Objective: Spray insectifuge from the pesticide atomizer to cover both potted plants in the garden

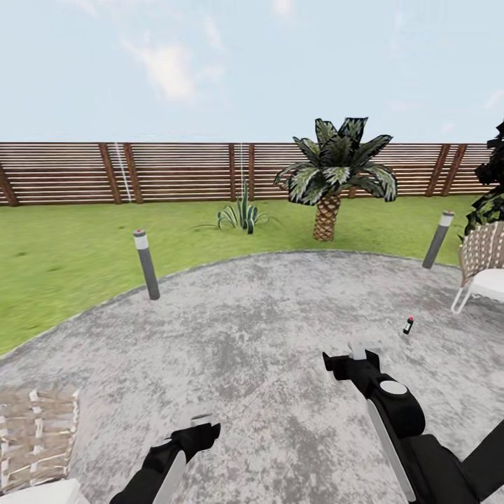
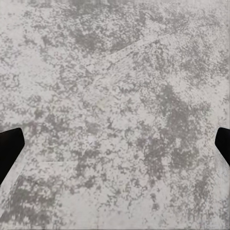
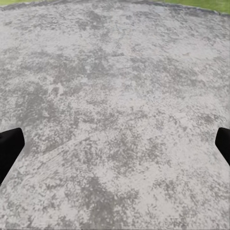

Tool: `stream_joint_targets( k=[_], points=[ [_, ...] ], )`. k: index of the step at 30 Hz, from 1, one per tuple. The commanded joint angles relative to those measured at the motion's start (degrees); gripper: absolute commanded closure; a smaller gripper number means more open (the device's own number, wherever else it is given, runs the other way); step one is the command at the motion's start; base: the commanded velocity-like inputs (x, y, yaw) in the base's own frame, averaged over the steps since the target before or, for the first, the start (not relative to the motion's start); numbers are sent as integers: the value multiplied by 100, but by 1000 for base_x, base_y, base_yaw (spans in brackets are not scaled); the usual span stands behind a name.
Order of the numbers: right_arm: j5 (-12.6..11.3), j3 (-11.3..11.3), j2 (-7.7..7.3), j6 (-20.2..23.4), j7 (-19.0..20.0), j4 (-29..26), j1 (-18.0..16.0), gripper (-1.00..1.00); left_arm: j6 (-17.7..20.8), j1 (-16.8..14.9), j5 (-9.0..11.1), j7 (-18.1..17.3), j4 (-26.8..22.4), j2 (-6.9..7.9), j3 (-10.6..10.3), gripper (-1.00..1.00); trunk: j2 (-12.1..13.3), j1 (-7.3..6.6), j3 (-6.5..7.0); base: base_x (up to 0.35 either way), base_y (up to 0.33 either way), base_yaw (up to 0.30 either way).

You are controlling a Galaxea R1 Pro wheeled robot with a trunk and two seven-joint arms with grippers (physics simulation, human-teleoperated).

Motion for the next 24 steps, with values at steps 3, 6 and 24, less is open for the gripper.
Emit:
stream_joint_targets(
  k=[3,6,24],
  points=[
    [-3,12,3,32,-34,-6,-5,-100,23,-3,61,52,-10,0,-16,-100,-3,3,-6,339,0,0],
    [-3,7,7,38,-36,-6,-5,-100,23,-3,63,52,-10,-1,-16,-100,-3,3,-6,339,0,0],
    [-3,9,0,33,-31,-6,-9,-100,23,-1,63,52,-9,-2,-16,-100,-3,3,-6,339,0,-82]
  ],
)
